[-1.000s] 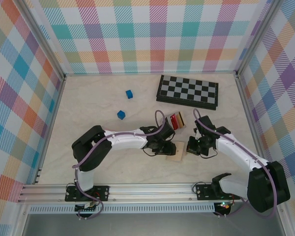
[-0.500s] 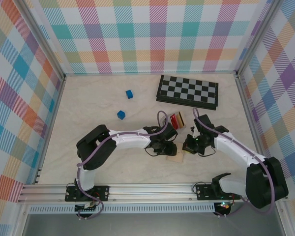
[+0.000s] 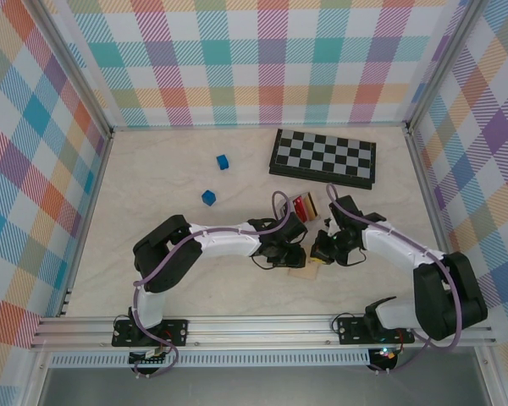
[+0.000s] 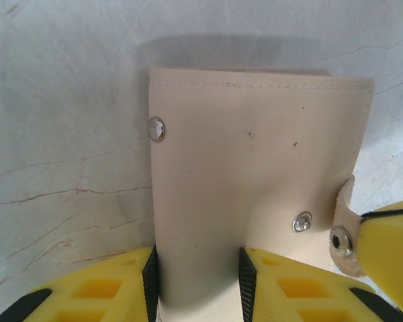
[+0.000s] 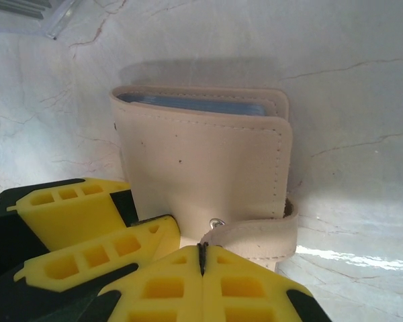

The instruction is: Put the credit cards into the card holder

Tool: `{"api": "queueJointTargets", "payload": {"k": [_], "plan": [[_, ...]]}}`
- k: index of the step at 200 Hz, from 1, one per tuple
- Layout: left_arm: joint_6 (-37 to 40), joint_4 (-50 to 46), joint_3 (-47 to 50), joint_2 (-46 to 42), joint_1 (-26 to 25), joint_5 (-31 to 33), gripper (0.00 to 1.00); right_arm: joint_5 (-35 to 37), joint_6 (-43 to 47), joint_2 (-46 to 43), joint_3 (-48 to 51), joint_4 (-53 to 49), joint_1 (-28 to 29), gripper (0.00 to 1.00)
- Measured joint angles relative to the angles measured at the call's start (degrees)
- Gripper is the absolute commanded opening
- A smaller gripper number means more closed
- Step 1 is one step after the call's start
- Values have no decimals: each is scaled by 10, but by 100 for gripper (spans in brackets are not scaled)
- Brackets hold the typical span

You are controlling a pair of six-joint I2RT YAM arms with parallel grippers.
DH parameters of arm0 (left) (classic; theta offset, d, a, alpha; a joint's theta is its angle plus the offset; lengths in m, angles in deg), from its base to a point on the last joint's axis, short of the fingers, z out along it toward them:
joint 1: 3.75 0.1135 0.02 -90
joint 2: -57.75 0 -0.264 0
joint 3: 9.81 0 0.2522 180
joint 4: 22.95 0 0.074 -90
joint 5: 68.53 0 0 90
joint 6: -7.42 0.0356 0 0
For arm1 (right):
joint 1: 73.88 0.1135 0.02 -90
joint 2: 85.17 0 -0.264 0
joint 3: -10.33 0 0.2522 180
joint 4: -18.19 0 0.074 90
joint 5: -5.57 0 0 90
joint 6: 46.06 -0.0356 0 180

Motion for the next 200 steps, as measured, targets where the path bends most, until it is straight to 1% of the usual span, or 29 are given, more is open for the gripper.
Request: {"api": "queueJointTargets", "payload": {"k": [106,200], "plan": [[-2,1,0,0,0,0,35,0,0,47,-18,3,13,0],[-4,1,0,0,0,2,34,22,7,30,-21,-18,23,0]]}}
